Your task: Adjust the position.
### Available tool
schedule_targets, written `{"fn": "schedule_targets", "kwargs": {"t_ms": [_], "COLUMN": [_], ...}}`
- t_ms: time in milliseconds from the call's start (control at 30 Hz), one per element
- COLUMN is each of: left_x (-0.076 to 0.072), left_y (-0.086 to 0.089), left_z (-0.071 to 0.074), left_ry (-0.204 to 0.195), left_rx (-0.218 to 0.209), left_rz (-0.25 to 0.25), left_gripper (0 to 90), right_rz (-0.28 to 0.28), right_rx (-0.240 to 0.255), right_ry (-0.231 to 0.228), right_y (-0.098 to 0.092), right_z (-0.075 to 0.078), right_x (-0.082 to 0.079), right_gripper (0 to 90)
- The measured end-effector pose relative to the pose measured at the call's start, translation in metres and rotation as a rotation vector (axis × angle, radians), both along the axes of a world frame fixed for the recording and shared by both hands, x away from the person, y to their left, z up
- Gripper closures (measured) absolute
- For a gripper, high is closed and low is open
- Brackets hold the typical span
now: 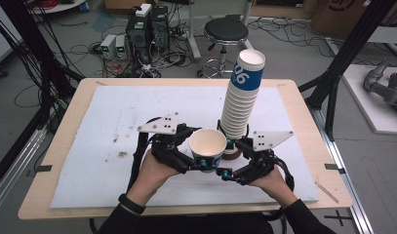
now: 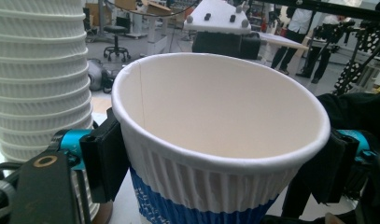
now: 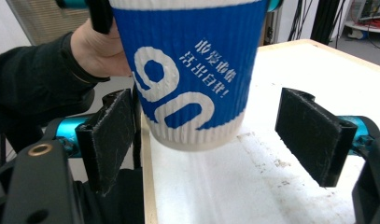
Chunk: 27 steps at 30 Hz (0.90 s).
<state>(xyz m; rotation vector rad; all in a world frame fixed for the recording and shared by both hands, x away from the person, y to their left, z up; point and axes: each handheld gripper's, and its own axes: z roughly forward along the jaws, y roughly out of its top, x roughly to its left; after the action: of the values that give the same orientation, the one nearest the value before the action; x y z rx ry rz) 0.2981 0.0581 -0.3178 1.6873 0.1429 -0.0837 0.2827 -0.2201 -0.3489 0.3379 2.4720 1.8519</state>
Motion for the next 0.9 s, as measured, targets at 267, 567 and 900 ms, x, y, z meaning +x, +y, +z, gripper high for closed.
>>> {"fn": "schedule_targets", "kwargs": {"t_ms": [267,567,900], "left_x": [0.002,0.006,0.011], "left_y": [0.008,0.020,0.029], "left_z": [-0.001,-0.003,-0.005], "left_ry": [-0.006,-0.014,-0.018], "left_rx": [0.014,0.041,0.057], "left_rz": [0.021,0.062,0.088], "left_gripper": [21.3,21.2,21.2], "right_rz": [-0.039,-0.106,-0.183], "right_rx": [0.024,0.037,0.062], "right_ry": [-0.015,-0.036,-0.050], "right_y": [-0.019,-0.038,-0.065], "right_z": [0.004,0.008,0.011], "right_x": [0.003,0.006,0.008], "right_gripper": [20.2,20.2,20.2]}}
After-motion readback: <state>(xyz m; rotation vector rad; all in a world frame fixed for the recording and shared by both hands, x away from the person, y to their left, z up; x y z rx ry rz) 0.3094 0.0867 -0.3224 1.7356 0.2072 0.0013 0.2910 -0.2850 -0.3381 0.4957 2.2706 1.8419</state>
